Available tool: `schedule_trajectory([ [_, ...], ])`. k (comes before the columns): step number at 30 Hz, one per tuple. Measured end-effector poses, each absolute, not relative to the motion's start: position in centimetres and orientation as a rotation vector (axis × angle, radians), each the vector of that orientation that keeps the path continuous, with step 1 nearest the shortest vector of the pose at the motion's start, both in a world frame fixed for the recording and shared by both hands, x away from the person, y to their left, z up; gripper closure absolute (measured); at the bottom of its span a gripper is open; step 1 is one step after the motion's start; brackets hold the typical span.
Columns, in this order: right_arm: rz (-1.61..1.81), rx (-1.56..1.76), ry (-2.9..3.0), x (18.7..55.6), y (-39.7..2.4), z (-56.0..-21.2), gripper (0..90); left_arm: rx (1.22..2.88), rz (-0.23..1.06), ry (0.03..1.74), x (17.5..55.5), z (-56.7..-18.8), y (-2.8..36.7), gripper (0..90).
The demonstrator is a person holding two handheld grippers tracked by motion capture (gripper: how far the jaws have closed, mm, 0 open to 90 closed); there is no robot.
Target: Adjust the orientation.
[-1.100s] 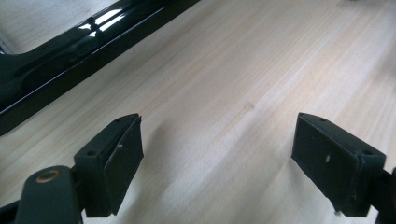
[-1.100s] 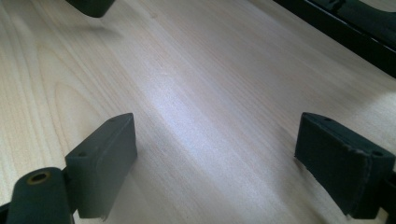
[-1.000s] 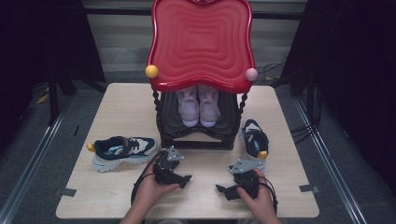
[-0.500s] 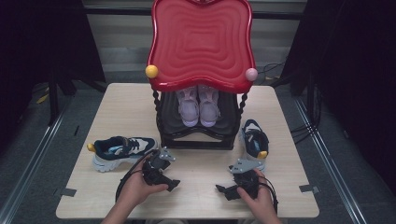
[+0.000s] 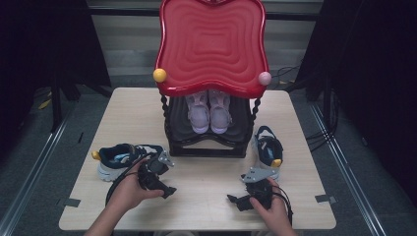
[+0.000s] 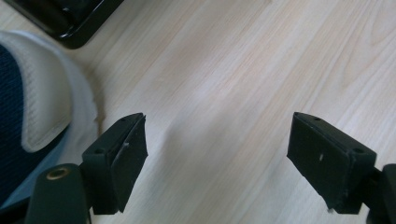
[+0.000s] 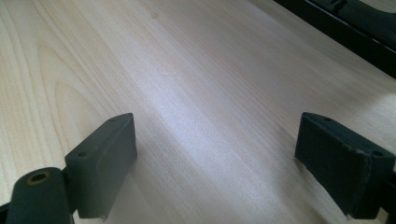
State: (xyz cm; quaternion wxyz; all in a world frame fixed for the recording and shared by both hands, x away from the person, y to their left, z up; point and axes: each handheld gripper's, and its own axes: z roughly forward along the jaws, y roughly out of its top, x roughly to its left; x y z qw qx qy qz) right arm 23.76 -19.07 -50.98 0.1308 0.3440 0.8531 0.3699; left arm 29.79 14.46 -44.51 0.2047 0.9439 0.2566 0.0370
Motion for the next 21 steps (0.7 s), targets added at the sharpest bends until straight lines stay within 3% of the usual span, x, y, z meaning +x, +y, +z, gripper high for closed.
schedule_trajectory([
  [21, 1.073, 0.994, 2.479, 23.8, -19.1, -51.0, 11.8, 2.765, 0.082, 0.686, 31.6, -40.6, 16.9, 22.7],
])
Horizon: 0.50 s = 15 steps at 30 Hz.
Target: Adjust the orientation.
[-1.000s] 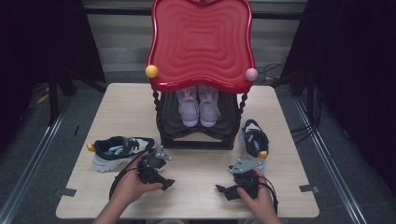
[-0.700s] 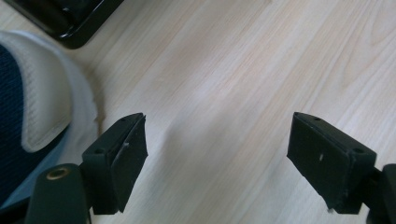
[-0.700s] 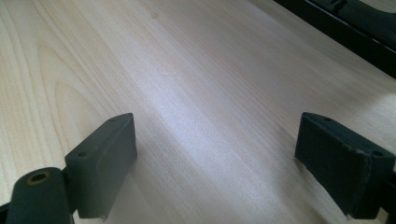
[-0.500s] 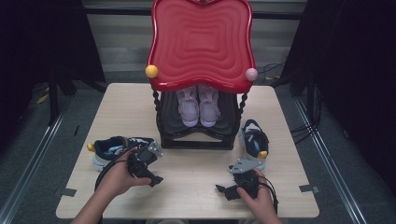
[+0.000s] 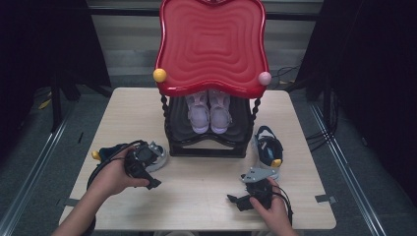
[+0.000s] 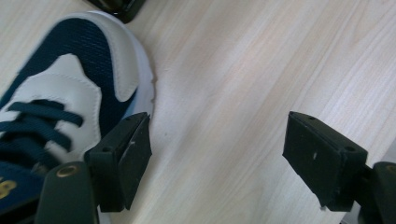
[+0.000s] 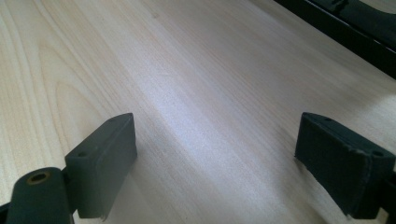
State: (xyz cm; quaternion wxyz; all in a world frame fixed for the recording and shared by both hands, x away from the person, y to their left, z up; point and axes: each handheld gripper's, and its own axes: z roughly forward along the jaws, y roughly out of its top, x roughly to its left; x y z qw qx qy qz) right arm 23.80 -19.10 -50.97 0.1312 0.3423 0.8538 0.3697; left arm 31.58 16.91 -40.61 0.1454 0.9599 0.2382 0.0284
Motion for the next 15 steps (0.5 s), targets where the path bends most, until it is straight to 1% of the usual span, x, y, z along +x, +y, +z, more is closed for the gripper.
schedule_trajectory([
  [1, 1.073, 0.994, 2.479, 23.8, -19.1, -51.0, 11.8, 2.783, 0.100, 0.668, 31.7, -40.4, 17.1, 22.7],
  [10, 1.077, 0.997, 2.478, 23.8, -19.1, -51.0, 11.8, 2.805, 0.127, 0.728, 32.9, -39.5, 19.0, 23.1],
  [11, 1.076, 0.996, 2.478, 23.8, -19.1, -51.0, 11.8, 2.805, 0.122, 0.735, 33.0, -39.5, 19.2, 23.1],
  [13, 1.076, 0.996, 2.478, 23.8, -19.1, -51.0, 11.8, 2.765, 0.088, 0.746, 33.2, -39.4, 19.9, 27.5],
  [15, 1.076, 0.997, 2.478, 23.8, -19.1, -51.0, 11.8, 2.738, 0.065, 0.759, 33.3, -39.3, 20.3, 28.1],
])
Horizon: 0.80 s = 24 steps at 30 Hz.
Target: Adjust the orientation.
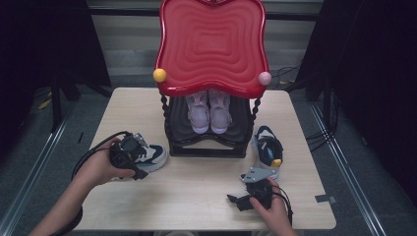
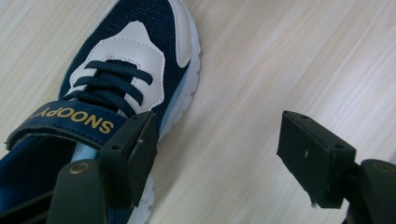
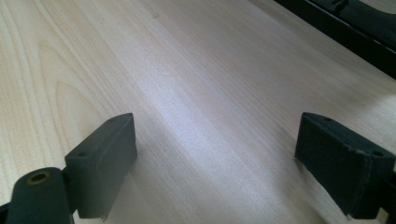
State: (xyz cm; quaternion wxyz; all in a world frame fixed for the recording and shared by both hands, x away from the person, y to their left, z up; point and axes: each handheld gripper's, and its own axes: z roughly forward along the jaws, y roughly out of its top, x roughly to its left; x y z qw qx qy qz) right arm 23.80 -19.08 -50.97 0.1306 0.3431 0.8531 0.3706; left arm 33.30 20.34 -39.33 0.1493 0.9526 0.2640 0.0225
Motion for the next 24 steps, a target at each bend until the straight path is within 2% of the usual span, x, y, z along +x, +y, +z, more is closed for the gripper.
schedule_trajectory([
  [6, 1.076, 0.990, 2.474, 23.8, -19.1, -51.0, 11.8, 2.800, 0.094, 0.729, 33.1, -38.5, 20.8, 26.7],
  [12, 1.076, 0.988, 2.474, 23.8, -19.1, -51.0, 11.8, 2.823, 0.129, 0.768, 33.5, -37.9, 22.2, 26.8],
  [19, 1.076, 0.988, 2.474, 23.8, -19.1, -51.0, 11.8, 2.841, 0.131, 0.846, 34.2, -39.3, 24.1, 29.0],
  [22, 1.076, 0.988, 2.474, 23.8, -19.1, -51.0, 11.8, 2.872, 0.136, 0.826, 34.2, -40.1, 24.4, 36.2],
  [24, 1.076, 0.988, 2.474, 23.8, -19.1, -51.0, 11.8, 2.893, 0.162, 0.811, 34.2, -40.2, 24.4, 47.7],
])
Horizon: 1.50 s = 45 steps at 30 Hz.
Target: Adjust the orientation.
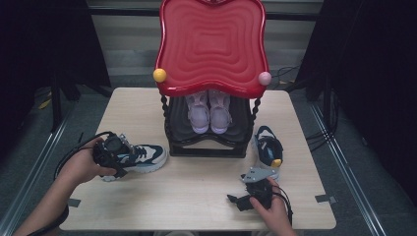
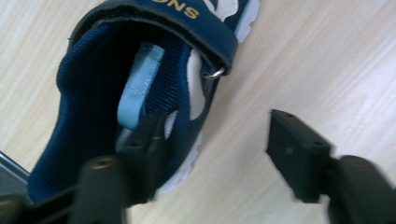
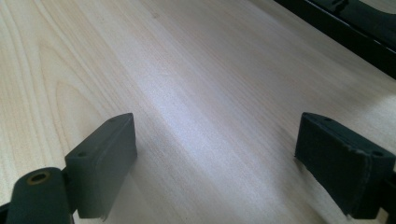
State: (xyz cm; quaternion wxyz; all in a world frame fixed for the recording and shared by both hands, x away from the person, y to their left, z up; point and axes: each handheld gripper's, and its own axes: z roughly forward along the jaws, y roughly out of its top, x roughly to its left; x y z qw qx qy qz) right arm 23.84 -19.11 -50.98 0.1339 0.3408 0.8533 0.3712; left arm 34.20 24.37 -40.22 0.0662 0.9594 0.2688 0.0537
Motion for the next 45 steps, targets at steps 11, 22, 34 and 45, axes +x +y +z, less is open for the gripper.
schedule_trajectory([
  [11, 1.076, 0.994, 2.478, 23.8, -19.1, -51.0, 11.8, 2.867, 0.077, 0.949, 33.9, -39.9, 23.7, 79.5],
  [22, 1.075, 0.987, 2.482, 23.9, -19.1, -51.0, 11.7, 2.691, 0.171, 1.173, 34.5, -39.1, 23.3, 82.2],
  [34, 1.080, 0.992, 2.486, 23.9, -19.1, -51.0, 11.7, 2.722, 0.069, 1.099, 34.9, -40.0, 21.7, 73.3],
  [45, 1.085, 0.992, 2.486, 23.9, -19.1, -51.0, 11.7, 2.853, 0.059, 0.899, 34.2, -39.5, 22.6, 39.5],
])
